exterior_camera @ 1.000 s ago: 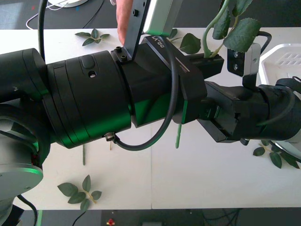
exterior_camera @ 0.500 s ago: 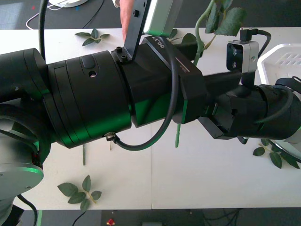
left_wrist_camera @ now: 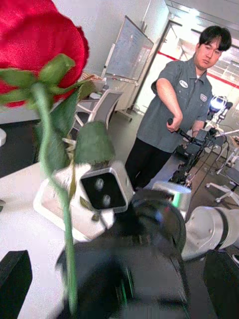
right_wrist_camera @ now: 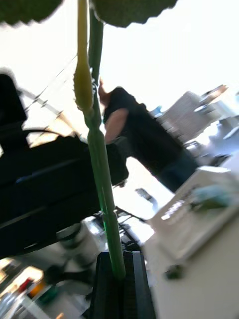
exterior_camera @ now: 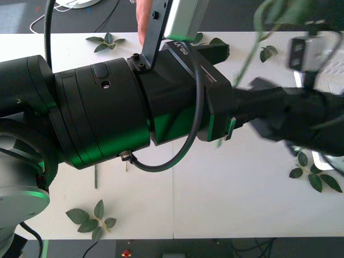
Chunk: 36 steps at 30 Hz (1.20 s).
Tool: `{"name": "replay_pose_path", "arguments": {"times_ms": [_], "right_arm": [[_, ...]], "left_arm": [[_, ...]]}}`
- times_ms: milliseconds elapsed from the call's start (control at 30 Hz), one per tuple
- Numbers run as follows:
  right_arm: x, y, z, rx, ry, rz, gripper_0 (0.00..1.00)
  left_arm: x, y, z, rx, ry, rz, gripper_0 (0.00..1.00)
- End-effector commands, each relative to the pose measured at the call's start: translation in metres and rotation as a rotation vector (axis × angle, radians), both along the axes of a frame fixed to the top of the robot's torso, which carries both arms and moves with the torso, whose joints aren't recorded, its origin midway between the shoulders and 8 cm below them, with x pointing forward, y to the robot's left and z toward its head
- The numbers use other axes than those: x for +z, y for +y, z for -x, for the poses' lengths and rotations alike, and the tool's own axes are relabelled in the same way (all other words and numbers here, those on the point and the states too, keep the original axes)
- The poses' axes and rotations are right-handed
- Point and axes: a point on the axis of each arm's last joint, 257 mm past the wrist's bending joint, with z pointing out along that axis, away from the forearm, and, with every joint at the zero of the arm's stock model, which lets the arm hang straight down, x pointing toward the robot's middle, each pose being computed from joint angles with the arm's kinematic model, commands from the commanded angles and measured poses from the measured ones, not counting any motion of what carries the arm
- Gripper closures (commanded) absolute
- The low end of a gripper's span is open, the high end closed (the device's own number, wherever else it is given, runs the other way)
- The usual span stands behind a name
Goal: Place the red flowers into the right box and the blue flowers into the left box. If a person shows an open palm, hand one flower to the person first, then continue sorting.
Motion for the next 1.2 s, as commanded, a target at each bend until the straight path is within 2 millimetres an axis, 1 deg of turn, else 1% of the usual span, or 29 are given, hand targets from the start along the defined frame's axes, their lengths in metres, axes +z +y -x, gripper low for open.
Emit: {"name": "replay_pose_path", "arguments": {"times_ms": [33,67,100,133,200,233,267,300,333,400,500,533,567,700,733,767,967,1100,1200], "right_arm": [[-0.004,-0.045,-0.026,-0.155,-0.024,0.071,1.0],[-0.005,-0.049,-0.032,-0.176,-0.019,0.077,1.0],[-0.007,-0.059,-0.044,-0.225,-0.017,0.094,1.0],[-0.007,-0.065,-0.052,-0.253,-0.012,0.099,1.0],[-0.005,-0.073,-0.068,-0.309,-0.014,0.108,1.0],[-0.002,-0.076,-0.079,-0.351,-0.027,0.117,1.0],[0.0,-0.078,-0.085,-0.371,-0.037,0.123,1.0],[0.004,-0.082,-0.1,-0.428,-0.069,0.142,1.0],[0.008,-0.084,-0.106,-0.45,-0.085,0.148,1.0],[0.015,-0.089,-0.127,-0.523,-0.129,0.168,1.0],[0.024,-0.085,-0.154,-0.622,-0.179,0.189,1.0],[0.025,-0.082,-0.158,-0.634,-0.182,0.19,1.0],[0.03,-0.073,-0.167,-0.659,-0.187,0.185,1.0],[0.042,-0.044,-0.189,-0.702,-0.191,0.165,1.0],[0.042,-0.04,-0.192,-0.708,-0.189,0.164,1.0],[0.045,-0.03,-0.201,-0.714,-0.189,0.159,1.0],[0.052,0.007,-0.241,-0.737,-0.21,0.175,1.0],[0.054,0.022,-0.266,-0.765,-0.216,0.192,1.0],[0.057,0.025,-0.278,-0.78,-0.22,0.198,1.0]], "left_arm": [[-0.006,0.0,0.007,-0.012,-0.044,-0.029,0.0],[-0.006,0.0,0.007,-0.012,-0.044,-0.029,0.0],[-0.006,0.0,0.007,-0.012,-0.044,-0.029,0.0],[-0.006,0.0,0.007,-0.012,-0.044,-0.029,0.0],[-0.006,0.0,0.007,-0.012,-0.044,-0.029,0.0],[-0.006,0.0,0.007,-0.012,-0.044,-0.029,0.0],[-0.006,0.0,0.007,-0.012,-0.044,-0.029,0.0],[-0.006,0.0,0.007,-0.012,-0.044,-0.029,0.0],[-0.006,0.0,0.007,-0.012,-0.044,-0.029,0.0],[-0.006,0.0,0.007,-0.012,-0.044,-0.029,0.0],[-0.006,0.0,0.007,-0.012,-0.044,-0.029,0.0],[-0.006,0.0,0.007,-0.012,-0.044,-0.029,0.0],[-0.006,0.0,0.007,-0.012,-0.044,-0.029,0.0],[-0.006,0.0,0.007,-0.012,-0.044,-0.029,0.0],[-0.006,0.0,0.007,-0.012,-0.044,-0.029,0.0],[-0.006,0.0,0.007,-0.012,-0.044,-0.029,0.0],[-0.006,0.0,0.007,-0.012,-0.044,-0.029,0.0],[-0.006,0.0,0.007,-0.012,-0.044,-0.029,0.0],[-0.006,0.0,0.007,-0.012,-0.044,-0.029,0.0]]}}
